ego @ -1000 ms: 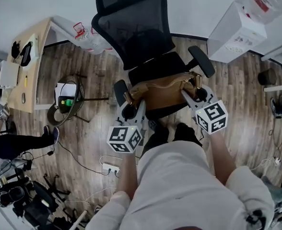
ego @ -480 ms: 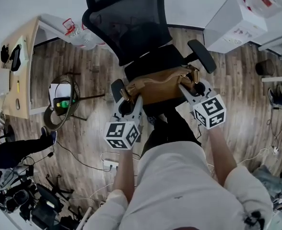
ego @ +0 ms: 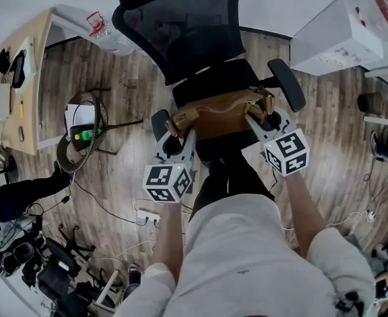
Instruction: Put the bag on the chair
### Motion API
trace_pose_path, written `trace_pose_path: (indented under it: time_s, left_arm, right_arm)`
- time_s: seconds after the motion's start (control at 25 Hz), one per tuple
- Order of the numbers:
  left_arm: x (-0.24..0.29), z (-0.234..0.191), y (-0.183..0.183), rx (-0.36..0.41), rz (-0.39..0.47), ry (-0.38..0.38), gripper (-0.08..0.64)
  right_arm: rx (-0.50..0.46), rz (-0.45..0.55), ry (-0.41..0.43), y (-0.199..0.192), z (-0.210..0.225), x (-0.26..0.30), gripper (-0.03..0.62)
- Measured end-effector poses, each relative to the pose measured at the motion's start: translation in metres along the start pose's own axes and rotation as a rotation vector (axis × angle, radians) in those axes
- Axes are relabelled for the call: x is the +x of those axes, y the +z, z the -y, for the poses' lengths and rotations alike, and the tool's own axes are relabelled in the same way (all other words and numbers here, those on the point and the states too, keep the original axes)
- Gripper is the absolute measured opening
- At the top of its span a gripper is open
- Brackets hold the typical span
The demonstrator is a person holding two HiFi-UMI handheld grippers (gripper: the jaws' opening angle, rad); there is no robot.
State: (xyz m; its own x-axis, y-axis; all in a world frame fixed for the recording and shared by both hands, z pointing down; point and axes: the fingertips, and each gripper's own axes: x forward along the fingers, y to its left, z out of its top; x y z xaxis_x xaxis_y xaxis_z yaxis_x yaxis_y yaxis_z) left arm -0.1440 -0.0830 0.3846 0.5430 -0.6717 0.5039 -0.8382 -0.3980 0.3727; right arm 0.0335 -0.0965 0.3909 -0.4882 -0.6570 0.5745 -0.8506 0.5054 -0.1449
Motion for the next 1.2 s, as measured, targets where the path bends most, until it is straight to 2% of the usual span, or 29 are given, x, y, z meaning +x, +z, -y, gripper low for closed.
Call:
trace_pose_path:
  time_s: [0.68,1.2]
  left_arm:
    - [0.080,-0.030,-0.017,-0.083,-0.068,0.121,0.120]
    - [0.122,-0.060,-0.058,-0.138,-0.125,0.182,0.120]
  right_arm:
    - [-0.011,-0.085,0.117,-0.019,0.062,0.083,0.147]
    - [-0.033,-0.134,0.189,-0.056,0.082,0.138,0.147]
